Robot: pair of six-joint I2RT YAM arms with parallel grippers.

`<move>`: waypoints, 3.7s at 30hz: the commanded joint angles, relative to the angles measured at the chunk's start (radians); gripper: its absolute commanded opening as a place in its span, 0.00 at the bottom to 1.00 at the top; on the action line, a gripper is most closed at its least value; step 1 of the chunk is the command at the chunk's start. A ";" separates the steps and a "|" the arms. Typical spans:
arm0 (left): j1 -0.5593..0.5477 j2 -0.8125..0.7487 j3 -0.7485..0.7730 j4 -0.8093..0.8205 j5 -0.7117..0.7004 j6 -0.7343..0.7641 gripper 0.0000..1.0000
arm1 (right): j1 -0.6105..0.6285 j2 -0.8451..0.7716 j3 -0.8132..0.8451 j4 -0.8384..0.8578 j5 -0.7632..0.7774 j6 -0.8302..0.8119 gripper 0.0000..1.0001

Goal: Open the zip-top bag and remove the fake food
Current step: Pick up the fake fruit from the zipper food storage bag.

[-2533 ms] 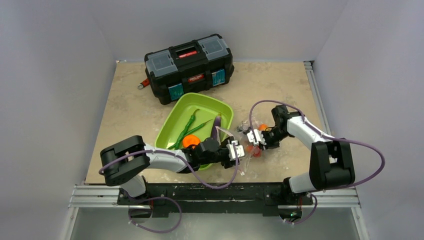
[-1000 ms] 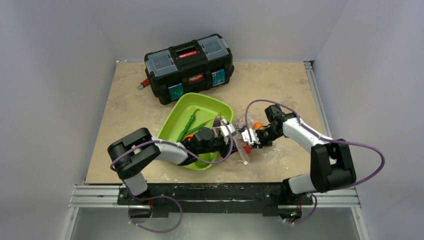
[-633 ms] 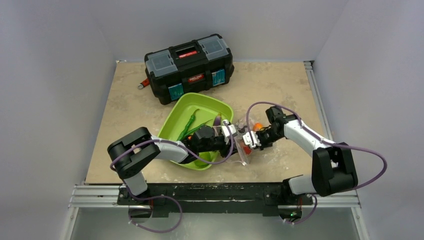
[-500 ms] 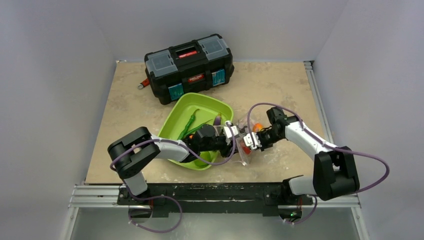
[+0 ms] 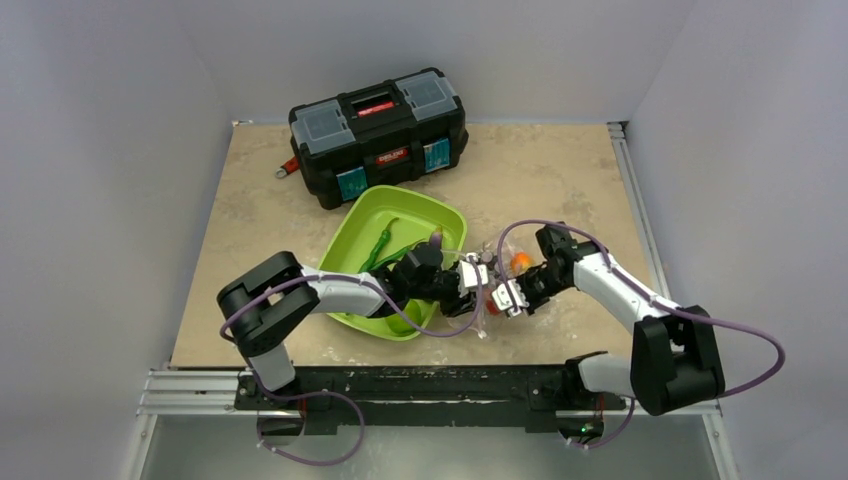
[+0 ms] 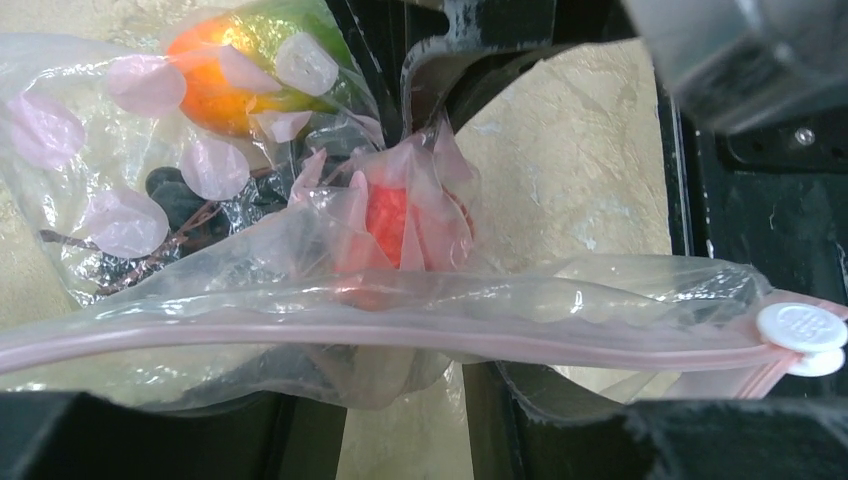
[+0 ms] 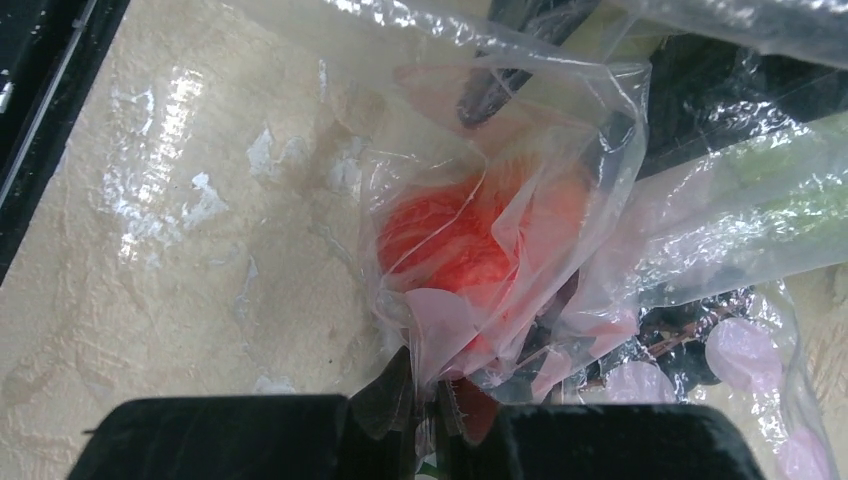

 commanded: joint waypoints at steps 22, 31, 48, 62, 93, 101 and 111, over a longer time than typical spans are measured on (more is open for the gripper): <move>-0.025 0.078 0.174 -0.182 0.026 0.199 0.37 | 0.007 -0.056 -0.020 -0.036 -0.010 -0.025 0.04; -0.063 0.111 0.160 -0.156 -0.005 0.204 0.46 | 0.007 -0.022 -0.016 0.050 -0.041 0.066 0.05; -0.089 0.074 0.028 0.010 0.053 0.173 0.65 | 0.002 0.006 0.017 0.379 -0.001 0.644 0.10; -0.093 0.059 0.006 0.068 0.049 0.173 0.65 | -0.141 -0.037 0.049 0.332 -0.082 0.657 0.32; -0.051 -0.047 -0.096 0.266 -0.087 -0.013 0.66 | -0.155 0.020 0.175 -0.141 -0.293 0.251 0.64; -0.051 -0.025 -0.130 0.366 -0.088 -0.104 0.66 | -0.047 0.035 0.072 0.192 -0.111 0.557 0.79; -0.051 0.019 -0.171 0.499 -0.046 -0.108 0.66 | 0.046 0.122 0.053 0.376 -0.002 0.774 0.78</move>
